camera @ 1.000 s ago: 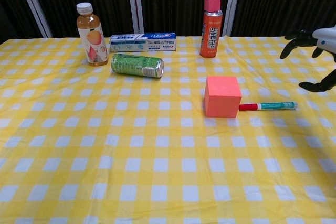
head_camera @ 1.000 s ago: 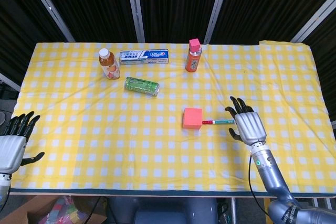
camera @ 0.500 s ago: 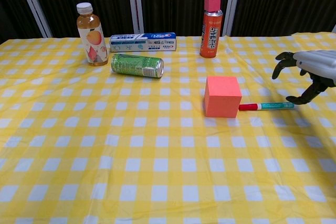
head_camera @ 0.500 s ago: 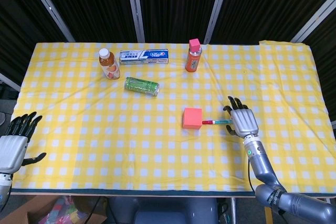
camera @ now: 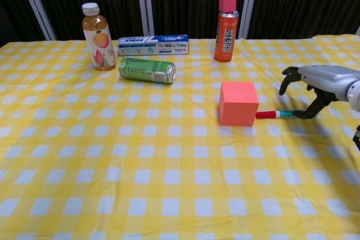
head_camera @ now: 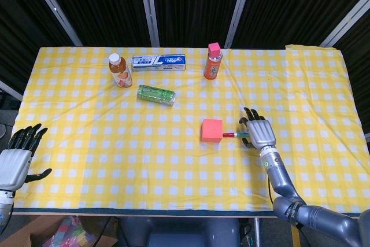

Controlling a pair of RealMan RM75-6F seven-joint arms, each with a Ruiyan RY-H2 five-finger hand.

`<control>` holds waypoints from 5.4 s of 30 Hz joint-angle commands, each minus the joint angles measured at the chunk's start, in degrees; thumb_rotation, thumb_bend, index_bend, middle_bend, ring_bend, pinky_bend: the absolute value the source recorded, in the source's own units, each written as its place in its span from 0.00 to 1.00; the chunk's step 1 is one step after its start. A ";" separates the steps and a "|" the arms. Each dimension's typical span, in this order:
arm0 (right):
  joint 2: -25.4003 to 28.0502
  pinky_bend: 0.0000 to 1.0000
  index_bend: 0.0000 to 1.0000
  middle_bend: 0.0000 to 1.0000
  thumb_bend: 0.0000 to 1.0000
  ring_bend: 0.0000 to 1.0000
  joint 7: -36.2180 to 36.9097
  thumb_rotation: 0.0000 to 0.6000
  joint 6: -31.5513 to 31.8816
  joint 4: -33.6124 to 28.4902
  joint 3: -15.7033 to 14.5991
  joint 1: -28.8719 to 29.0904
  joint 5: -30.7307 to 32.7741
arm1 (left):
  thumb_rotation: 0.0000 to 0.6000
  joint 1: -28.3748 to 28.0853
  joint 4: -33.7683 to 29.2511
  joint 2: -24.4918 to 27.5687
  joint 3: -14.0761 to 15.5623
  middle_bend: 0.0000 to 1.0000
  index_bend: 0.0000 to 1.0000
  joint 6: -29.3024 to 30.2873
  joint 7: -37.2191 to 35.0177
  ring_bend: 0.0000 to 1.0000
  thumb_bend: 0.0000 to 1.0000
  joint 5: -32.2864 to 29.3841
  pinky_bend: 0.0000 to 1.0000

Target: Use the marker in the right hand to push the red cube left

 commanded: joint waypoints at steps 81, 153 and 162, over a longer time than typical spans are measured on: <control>-9.06 0.23 0.67 0.29 0.41 0.11 -7.61 1.00 12.21 4.41 -0.13 1.73 -2.39 | 1.00 -0.71 -0.77 0.70 0.75 0.00 0.02 -0.40 -3.58 0.00 0.00 0.89 0.06; -20.28 0.23 0.67 0.29 0.41 0.12 -12.43 1.00 12.76 4.11 4.36 7.32 -1.13 | 1.00 -1.52 -2.16 1.65 1.27 0.00 0.01 -3.06 -4.12 0.00 0.00 -0.53 0.06; -19.25 0.23 0.67 0.29 0.41 0.12 -14.28 1.00 15.28 3.19 3.79 6.46 -1.95 | 1.00 -1.57 -2.18 1.80 1.20 0.00 0.01 -3.26 -4.68 0.00 0.00 -0.84 0.06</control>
